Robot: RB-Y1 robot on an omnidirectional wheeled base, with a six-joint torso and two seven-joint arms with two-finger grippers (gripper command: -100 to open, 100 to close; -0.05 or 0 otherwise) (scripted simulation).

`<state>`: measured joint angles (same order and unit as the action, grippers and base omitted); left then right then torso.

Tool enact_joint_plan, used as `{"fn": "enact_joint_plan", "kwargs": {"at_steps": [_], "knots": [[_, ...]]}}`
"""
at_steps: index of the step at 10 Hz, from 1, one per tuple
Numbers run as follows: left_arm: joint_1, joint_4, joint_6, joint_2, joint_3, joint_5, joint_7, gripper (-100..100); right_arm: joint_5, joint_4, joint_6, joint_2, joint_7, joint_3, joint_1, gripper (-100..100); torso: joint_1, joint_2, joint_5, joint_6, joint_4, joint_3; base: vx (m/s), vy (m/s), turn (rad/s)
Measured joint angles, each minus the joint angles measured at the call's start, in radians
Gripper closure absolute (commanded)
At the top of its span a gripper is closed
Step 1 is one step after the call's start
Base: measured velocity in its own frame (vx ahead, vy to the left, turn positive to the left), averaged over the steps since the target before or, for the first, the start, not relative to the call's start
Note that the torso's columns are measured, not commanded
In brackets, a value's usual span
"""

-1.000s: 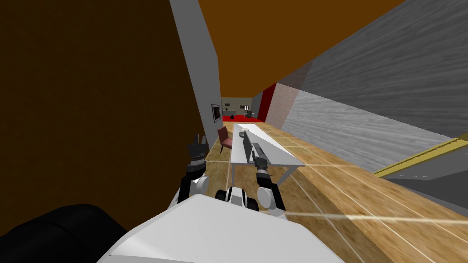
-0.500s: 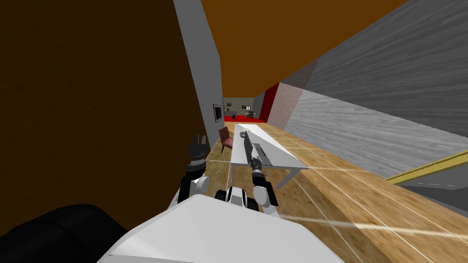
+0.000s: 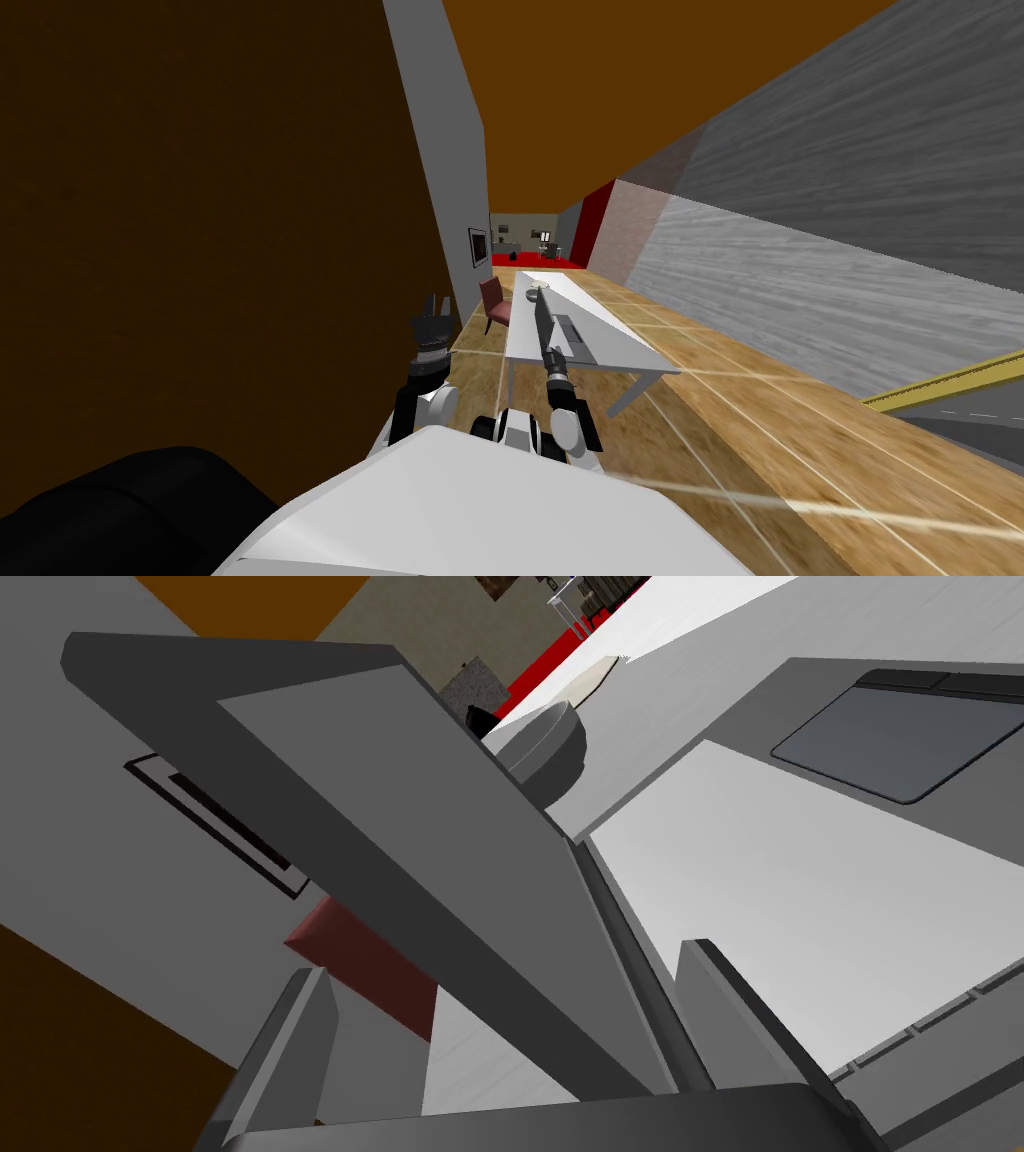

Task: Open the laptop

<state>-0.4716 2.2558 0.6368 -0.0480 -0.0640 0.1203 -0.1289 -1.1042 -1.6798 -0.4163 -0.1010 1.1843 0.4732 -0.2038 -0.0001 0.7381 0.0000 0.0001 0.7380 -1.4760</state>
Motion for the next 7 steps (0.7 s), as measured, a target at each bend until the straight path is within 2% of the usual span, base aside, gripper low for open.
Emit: {"fn": "enact_joint_plan", "kwargs": {"at_steps": [2, 5, 6, 7], "knots": [[0.0, 0.0, 0.0, 0.0, 0.0, 0.0, 0.0, 0, -0.017, 0.011, 0.002, 0.006, 0.02, 0.008, 0.005, -100, 0.0, 0.0, 0.0, 0.0, 0.0, 0.0, 0.011, 0.016, 0.036], [0.0, 0.0, 0.0, 0.0, 0.0, 0.0, 0.0, 0, -0.052, -0.006, 0.048, -0.019, 0.022, -0.057, 0.019, -100, 0.002, -0.001, 0.001, 0.0, 0.0, -0.001, 0.033, 0.063, 0.039], [0.0, 0.0, 0.0, 0.0, 0.0, 0.0, 0.0, 0, -0.054, -0.008, 0.052, -0.02, 0.021, -0.059, 0.019, 100, -0.002, 0.001, 0.0, 0.0, 0.0, 0.0, -0.012, -0.028, -0.068], [0.0, 0.0, 0.0, 0.0, 0.0, 0.0, 0.0, 0, -0.042, 0.004, 0.036, -0.017, 0.027, -0.039, 0.019, 100, -0.005, 0.002, -0.001, 0.0, 0.001, 0.001, -0.031, -0.071, -0.07]]}}
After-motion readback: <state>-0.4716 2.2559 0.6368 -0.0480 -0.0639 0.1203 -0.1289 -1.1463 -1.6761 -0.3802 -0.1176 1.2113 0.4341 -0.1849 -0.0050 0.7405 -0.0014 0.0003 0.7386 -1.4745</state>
